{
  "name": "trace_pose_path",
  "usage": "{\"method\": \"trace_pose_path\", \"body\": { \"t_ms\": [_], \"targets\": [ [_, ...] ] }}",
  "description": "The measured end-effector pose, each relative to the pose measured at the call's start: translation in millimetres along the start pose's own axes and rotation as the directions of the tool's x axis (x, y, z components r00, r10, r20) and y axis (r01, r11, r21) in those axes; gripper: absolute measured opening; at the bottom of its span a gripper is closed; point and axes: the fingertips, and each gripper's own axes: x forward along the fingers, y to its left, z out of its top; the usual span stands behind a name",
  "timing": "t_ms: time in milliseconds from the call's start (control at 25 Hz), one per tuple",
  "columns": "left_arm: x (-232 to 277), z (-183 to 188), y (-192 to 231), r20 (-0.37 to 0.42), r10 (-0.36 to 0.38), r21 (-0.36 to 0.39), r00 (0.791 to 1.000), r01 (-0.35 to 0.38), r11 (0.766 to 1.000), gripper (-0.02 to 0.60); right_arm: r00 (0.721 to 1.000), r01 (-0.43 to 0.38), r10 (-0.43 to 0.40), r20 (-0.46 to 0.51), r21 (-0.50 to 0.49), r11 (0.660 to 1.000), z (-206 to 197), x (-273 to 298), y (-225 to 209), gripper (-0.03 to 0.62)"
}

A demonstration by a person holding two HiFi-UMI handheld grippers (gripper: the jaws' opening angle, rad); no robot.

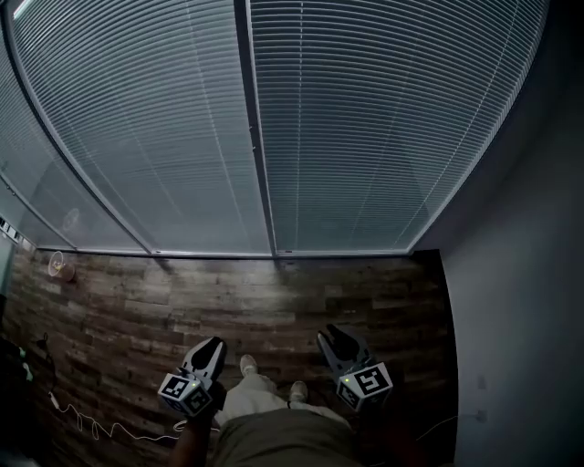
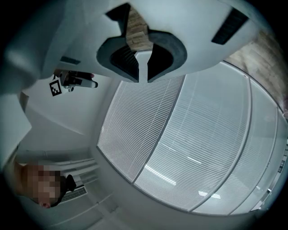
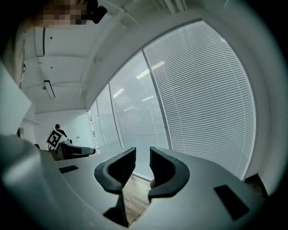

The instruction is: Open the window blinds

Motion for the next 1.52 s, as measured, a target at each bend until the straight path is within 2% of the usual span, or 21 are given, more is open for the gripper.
{"method": "trace_pose_path", "body": {
  "t_ms": [160,520,760,1120,1280,1520],
  "targets": [
    [4.8,11.0,29.7,-0.005,-0.003,-0.005,1.0,0.003,1.0,0.072,1.0,0.014,-0.014,0.001,-0.007,1.0,6.0,24.8,6.0,0.098],
    [30.4,50.8,87.5,-0.029,-0.069,0.012,0.997,0.07,0.997,0.072,0.997,0.083,-0.083,0.012,-0.021,0.996,23.5,83.8,16.8,0.098],
    [38.1,74.8,122.9,-0.03,-0.105,0.042,0.994,0.106,0.993,0.015,0.994,0.107,-0.107,0.001,-0.029,0.994,29.1,124.4,28.8,0.098],
    [43.7,81.8,169.7,-0.055,-0.145,0.045,0.988,0.147,0.988,0.012,0.992,0.128,-0.128,0.0,-0.033,0.991,24.3,173.4,31.1,0.098],
    [38.4,91.3,183.0,-0.042,-0.172,0.029,0.984,0.173,0.984,0.011,0.988,0.155,-0.155,0.017,-0.04,0.987,31.1,183.9,36.2,0.098],
    [44.0,110.6,212.4,-0.063,-0.195,0.04,0.979,0.198,0.979,0.011,0.985,0.169,-0.167,0.029,-0.058,0.984,47.5,210.5,44.1,0.098]
  ]
}}
